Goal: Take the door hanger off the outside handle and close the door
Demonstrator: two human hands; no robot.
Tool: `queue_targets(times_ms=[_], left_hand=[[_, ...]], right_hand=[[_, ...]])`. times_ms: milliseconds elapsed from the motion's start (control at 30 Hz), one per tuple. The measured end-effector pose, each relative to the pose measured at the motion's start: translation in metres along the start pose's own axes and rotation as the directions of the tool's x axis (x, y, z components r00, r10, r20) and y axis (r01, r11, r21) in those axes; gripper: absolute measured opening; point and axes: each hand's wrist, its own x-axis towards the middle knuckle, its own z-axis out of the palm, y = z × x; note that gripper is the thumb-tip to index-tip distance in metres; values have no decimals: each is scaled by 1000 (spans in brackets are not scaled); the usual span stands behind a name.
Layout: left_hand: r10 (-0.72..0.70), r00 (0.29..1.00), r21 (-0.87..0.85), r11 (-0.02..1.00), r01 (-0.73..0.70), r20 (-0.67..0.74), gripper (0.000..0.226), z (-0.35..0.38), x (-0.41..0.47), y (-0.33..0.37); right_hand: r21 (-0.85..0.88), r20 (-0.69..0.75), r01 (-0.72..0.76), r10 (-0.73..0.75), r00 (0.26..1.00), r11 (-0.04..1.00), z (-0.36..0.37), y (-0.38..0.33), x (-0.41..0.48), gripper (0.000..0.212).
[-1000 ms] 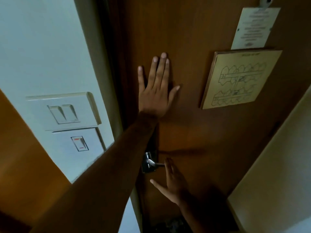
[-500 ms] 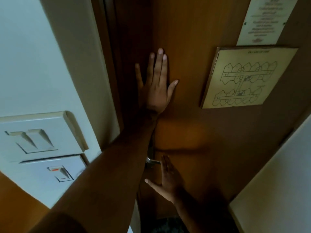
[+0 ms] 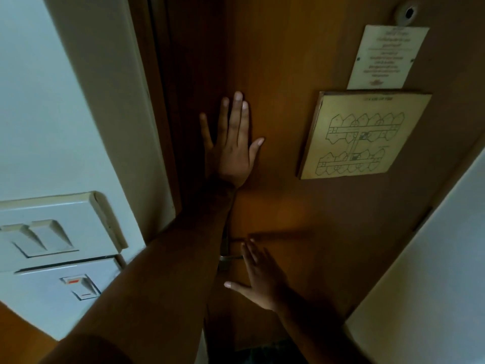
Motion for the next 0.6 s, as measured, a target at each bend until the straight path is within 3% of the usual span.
queue_targets(times_ms=[133,400,600], left_hand=[[11,990,-5,1000,-11,144,81,-18,0,2],[10,891,-213,972,98,455,91,-77,11,6],[116,873,-303,952,38,474,98,-140,35,17]], right_hand=[[-188,-210,40,-80,974,981,-68,20,-9,111],[-386,-480,-151,-59,875,910,-245,55,-64,97],[-431,-587,-270,-40,809,861,-330,42,-113,100]])
